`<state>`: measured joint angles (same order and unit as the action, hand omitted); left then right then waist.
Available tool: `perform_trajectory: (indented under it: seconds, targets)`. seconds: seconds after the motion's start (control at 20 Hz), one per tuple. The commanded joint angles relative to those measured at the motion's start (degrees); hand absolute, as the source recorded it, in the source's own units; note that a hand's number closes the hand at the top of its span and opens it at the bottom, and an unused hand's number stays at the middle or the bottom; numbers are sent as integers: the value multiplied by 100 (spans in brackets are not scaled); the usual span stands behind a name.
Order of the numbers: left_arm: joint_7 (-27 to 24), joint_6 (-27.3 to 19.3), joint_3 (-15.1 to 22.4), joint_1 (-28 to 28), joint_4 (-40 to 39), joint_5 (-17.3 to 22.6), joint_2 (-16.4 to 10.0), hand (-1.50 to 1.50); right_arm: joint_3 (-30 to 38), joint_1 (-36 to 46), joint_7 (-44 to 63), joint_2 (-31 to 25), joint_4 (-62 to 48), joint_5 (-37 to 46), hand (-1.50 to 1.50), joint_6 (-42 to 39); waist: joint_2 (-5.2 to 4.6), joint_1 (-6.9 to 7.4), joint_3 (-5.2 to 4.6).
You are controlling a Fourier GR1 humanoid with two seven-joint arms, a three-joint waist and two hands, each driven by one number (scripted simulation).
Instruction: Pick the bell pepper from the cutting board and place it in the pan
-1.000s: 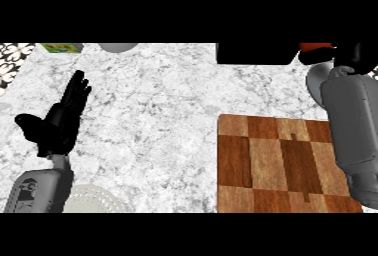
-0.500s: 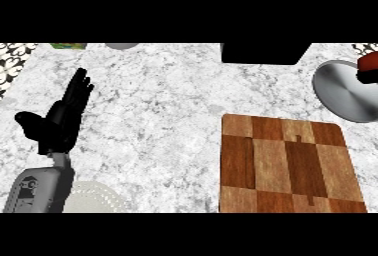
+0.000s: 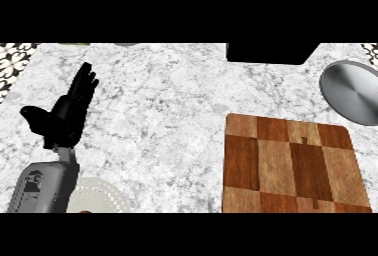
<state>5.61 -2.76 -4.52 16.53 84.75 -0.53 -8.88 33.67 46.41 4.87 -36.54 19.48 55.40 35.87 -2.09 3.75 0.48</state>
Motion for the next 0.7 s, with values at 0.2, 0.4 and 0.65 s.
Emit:
perform_trajectory:
  seconds: [0.2,0.4,0.65]
  targets:
    - [44,64,-64,129,-52,57,-72,0,847,27,-626,-27,-756,-1038,-150,-1295,-20,43,28]
    - [-131,23,89,-27,-19,-48,66,0,1041,-181,-1212,-212,-823,-1251,-150,-1616,-29,53,23]
    - [-293,114,13,-239,-151,-16,-9,0,1399,-213,-1950,33,-563,-1644,-150,-1062,14,10,4]
